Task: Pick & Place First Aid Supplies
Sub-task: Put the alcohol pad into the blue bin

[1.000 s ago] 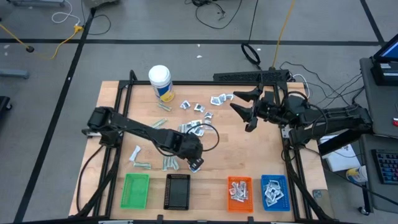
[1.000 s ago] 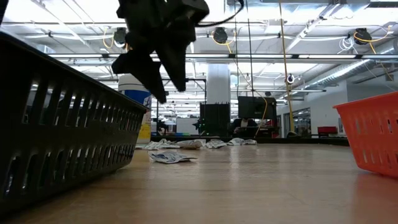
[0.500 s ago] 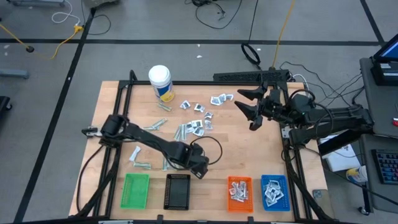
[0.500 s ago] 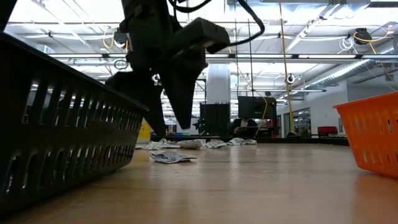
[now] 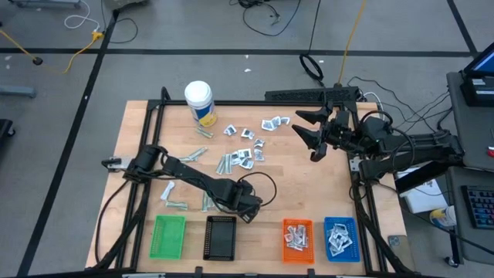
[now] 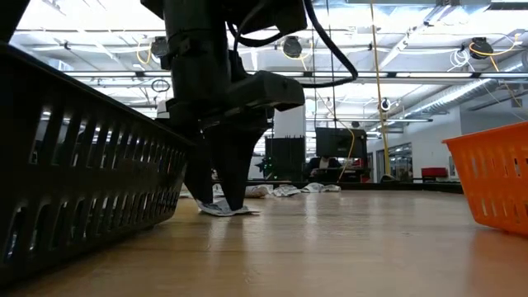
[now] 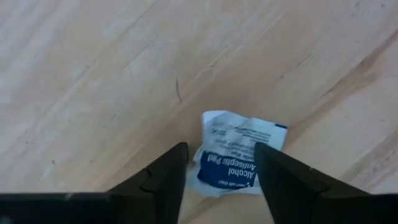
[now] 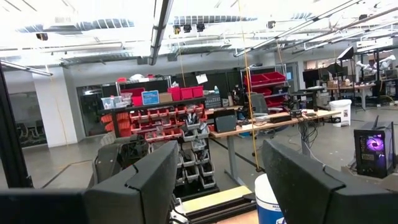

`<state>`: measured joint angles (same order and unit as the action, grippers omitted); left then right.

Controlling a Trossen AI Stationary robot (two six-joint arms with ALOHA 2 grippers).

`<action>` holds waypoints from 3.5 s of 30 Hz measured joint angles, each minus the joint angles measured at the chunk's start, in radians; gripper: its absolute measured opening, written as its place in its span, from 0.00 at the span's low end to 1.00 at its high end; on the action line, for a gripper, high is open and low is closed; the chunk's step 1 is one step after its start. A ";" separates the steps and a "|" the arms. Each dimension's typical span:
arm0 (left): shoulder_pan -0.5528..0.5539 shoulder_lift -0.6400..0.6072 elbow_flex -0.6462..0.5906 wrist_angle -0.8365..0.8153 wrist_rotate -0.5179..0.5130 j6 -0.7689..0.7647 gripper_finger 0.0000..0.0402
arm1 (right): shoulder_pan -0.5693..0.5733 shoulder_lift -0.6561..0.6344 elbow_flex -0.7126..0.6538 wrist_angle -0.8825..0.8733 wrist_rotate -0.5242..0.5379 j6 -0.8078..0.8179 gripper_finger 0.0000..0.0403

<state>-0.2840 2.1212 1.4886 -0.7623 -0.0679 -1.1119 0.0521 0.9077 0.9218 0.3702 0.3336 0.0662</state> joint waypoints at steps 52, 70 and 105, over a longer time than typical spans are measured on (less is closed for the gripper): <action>0.315 -0.812 -0.151 0.271 -0.061 1.058 0.00 | 0.000 0.159 0.012 0.095 0.032 0.185 0.54; 0.277 -0.731 -0.114 0.720 -0.338 1.004 0.00 | 0.002 0.323 0.226 -0.055 -0.002 0.023 0.54; 0.249 -0.658 -0.070 0.723 -0.384 1.028 0.00 | -0.006 0.377 0.226 -0.102 0.004 -0.004 0.01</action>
<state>-0.0353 1.4635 1.4189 -0.0391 -0.4522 -0.0837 0.0460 1.2851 1.1481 0.2682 0.3374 0.0623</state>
